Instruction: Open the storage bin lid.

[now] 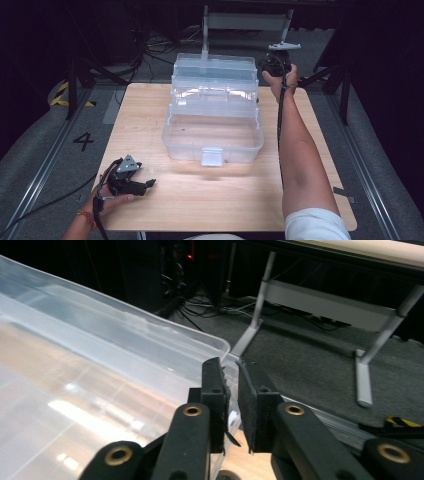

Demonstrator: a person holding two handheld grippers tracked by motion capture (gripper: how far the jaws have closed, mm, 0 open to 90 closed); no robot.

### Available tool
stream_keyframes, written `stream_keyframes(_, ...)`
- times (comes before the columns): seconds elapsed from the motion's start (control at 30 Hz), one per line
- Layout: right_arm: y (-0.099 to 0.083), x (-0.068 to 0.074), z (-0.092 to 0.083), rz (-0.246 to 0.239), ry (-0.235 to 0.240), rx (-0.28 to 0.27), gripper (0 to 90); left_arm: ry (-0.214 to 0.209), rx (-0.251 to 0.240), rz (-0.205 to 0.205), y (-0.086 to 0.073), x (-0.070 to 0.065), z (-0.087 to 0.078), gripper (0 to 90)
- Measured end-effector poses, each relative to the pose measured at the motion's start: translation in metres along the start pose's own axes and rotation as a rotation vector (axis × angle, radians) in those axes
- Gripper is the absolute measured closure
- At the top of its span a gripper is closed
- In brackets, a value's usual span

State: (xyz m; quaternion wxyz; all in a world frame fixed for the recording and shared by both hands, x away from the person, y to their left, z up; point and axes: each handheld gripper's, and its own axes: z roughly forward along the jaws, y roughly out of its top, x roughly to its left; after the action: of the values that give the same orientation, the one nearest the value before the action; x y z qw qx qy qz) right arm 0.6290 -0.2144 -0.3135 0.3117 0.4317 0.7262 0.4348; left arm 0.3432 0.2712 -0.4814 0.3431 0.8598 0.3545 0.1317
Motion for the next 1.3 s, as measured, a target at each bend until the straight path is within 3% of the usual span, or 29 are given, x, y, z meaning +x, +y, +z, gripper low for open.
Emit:
stream_keyframes(0.3,-0.008,0.001,-0.031,-0.027,0.014,-0.028,74.2,-0.001,-0.004,0.004,0.000,0.000,0.001,16.9)
stream_keyframes(0.53,-0.023,0.009,-0.057,-0.079,0.040,-0.028,67.2,-0.009,-0.003,0.003,0.000,0.001,0.001,16.9)
stream_keyframes(0.97,-0.050,0.036,-0.103,-0.192,0.125,-0.008,53.2,-0.001,-0.004,0.002,0.000,0.000,0.001,16.6)
stream_keyframes(1.3,-0.072,0.048,-0.130,-0.232,0.147,-0.023,41.5,0.000,-0.002,0.002,0.000,0.000,0.001,16.6)
